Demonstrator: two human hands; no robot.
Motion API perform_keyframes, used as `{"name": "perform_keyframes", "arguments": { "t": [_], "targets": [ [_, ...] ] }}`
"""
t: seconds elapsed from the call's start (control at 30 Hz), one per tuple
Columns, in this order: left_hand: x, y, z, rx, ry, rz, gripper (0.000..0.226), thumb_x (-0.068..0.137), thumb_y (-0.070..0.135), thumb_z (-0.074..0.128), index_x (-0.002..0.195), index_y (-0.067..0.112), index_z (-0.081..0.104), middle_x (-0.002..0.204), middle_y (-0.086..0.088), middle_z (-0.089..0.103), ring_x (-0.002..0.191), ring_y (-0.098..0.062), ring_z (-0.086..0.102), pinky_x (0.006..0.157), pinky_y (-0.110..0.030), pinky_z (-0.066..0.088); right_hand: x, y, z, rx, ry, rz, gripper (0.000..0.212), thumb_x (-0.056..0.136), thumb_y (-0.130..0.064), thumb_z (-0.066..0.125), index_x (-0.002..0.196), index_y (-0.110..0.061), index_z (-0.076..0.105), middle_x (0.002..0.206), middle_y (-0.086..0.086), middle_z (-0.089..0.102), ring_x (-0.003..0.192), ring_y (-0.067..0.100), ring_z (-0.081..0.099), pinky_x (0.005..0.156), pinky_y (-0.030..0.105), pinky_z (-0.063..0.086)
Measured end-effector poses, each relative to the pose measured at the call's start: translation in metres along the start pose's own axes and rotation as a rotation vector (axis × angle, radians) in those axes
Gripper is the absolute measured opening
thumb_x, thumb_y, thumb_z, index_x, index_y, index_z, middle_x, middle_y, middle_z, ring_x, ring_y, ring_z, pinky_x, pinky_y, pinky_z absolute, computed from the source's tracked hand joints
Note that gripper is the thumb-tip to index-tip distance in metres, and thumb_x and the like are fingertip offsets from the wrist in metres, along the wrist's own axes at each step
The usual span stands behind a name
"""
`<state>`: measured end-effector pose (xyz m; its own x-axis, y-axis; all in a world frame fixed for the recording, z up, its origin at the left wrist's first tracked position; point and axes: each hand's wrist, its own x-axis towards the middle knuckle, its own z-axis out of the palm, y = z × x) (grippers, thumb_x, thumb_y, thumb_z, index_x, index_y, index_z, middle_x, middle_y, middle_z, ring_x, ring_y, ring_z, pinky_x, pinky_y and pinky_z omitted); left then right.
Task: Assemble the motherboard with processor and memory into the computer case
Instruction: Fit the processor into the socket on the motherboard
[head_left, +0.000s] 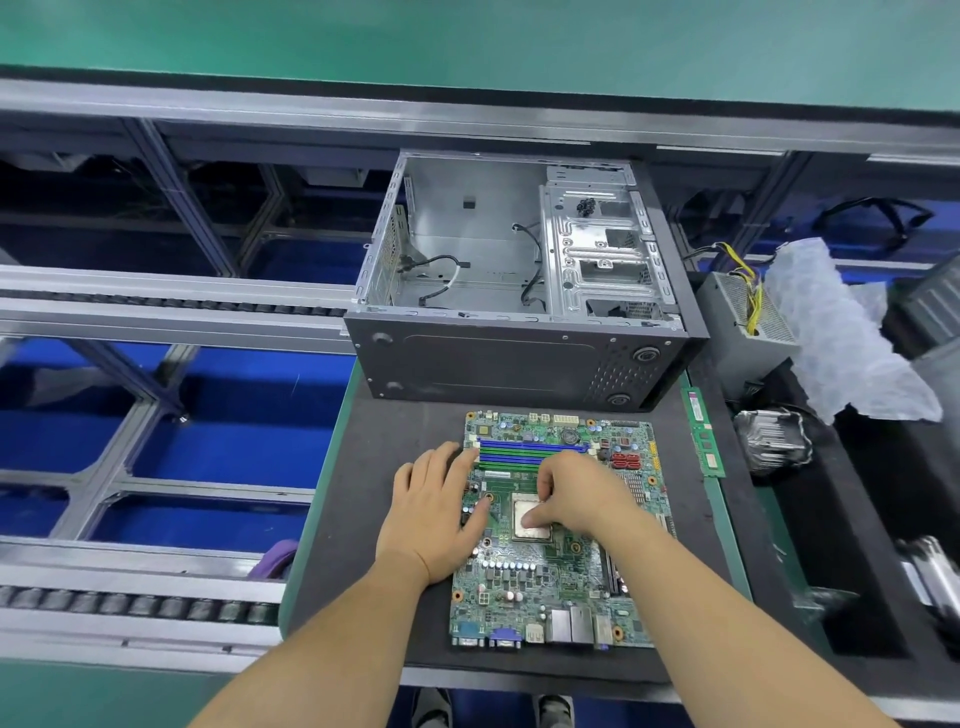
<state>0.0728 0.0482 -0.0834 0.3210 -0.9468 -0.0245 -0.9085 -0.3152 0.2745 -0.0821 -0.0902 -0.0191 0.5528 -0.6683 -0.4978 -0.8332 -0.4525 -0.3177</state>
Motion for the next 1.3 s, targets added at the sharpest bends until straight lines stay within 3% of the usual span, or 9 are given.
{"name": "perform_keyframes", "arguments": {
  "t": [0.47, 0.63, 0.77, 0.9, 0.97, 1.07, 1.3],
  "targets": [
    [0.001, 0.001, 0.002, 0.016, 0.01, 0.006, 0.067, 0.093, 0.059, 0.02, 0.151, 0.027, 0.026, 0.153, 0.004, 0.029, 0.14, -0.019, 0.026, 0.116, -0.042, 0.019, -0.008, -0.005, 0.002, -0.047, -0.024, 0.028, 0.053, 0.063, -0.054, 0.09, 0.087, -0.025, 0.054, 0.085, -0.007, 0.063, 0.076, 0.017, 0.059, 0.065, 0.031, 0.047],
    [0.001, 0.0, 0.0, -0.017, 0.033, 0.009, 0.069, 0.091, 0.061, 0.02, 0.152, 0.028, 0.026, 0.153, 0.005, 0.029, 0.14, -0.018, 0.026, 0.116, -0.041, 0.019, -0.008, 0.001, -0.003, 0.04, -0.05, 0.003, 0.044, 0.067, -0.043, 0.092, 0.085, -0.022, 0.058, 0.081, -0.005, 0.064, 0.068, 0.014, 0.058, 0.057, 0.027, 0.043],
    [0.006, 0.004, -0.003, -0.12, 0.038, -0.067, 0.083, 0.086, 0.075, 0.024, 0.155, 0.034, 0.005, 0.155, 0.009, 0.027, 0.142, -0.014, 0.022, 0.115, -0.039, 0.016, -0.005, 0.008, -0.012, 0.096, -0.038, 0.003, 0.025, 0.076, -0.026, 0.088, 0.084, -0.018, 0.066, 0.092, 0.002, 0.07, 0.078, 0.017, 0.062, 0.066, 0.026, 0.045],
    [0.017, 0.02, -0.004, -0.262, 0.011, -0.213, 0.106, 0.069, 0.089, 0.041, 0.153, 0.042, -0.003, 0.15, 0.011, 0.03, 0.138, -0.014, 0.022, 0.113, -0.041, 0.015, -0.003, 0.003, -0.017, 0.063, -0.051, 0.04, 0.028, 0.075, -0.028, 0.089, 0.088, -0.015, 0.067, 0.105, 0.004, 0.069, 0.089, 0.02, 0.063, 0.072, 0.027, 0.045],
    [0.019, 0.028, -0.002, -0.272, 0.018, -0.256, 0.113, 0.063, 0.086, 0.05, 0.152, 0.043, -0.005, 0.148, 0.011, 0.032, 0.137, -0.016, 0.022, 0.113, -0.044, 0.015, -0.002, 0.003, -0.018, 0.054, -0.065, 0.033, 0.028, 0.077, -0.03, 0.087, 0.091, -0.013, 0.07, 0.102, 0.003, 0.07, 0.094, 0.02, 0.065, 0.073, 0.026, 0.046],
    [0.02, 0.03, 0.001, -0.315, 0.047, -0.285, 0.115, 0.061, 0.082, 0.056, 0.15, 0.043, -0.004, 0.145, 0.01, 0.034, 0.137, -0.018, 0.024, 0.114, -0.046, 0.015, -0.002, 0.005, -0.015, 0.055, -0.034, 0.022, 0.022, 0.083, -0.031, 0.082, 0.082, -0.015, 0.068, 0.083, 0.001, 0.067, 0.082, 0.019, 0.064, 0.063, 0.025, 0.044],
    [0.023, 0.031, -0.001, -0.326, 0.013, -0.299, 0.118, 0.057, 0.083, 0.057, 0.15, 0.045, -0.005, 0.149, 0.01, 0.03, 0.141, -0.02, 0.018, 0.116, -0.046, 0.012, -0.003, 0.003, -0.011, 0.058, 0.001, 0.027, 0.027, 0.081, -0.032, 0.084, 0.087, -0.011, 0.069, 0.085, 0.002, 0.068, 0.08, 0.019, 0.063, 0.07, 0.03, 0.05]
  ]
}}
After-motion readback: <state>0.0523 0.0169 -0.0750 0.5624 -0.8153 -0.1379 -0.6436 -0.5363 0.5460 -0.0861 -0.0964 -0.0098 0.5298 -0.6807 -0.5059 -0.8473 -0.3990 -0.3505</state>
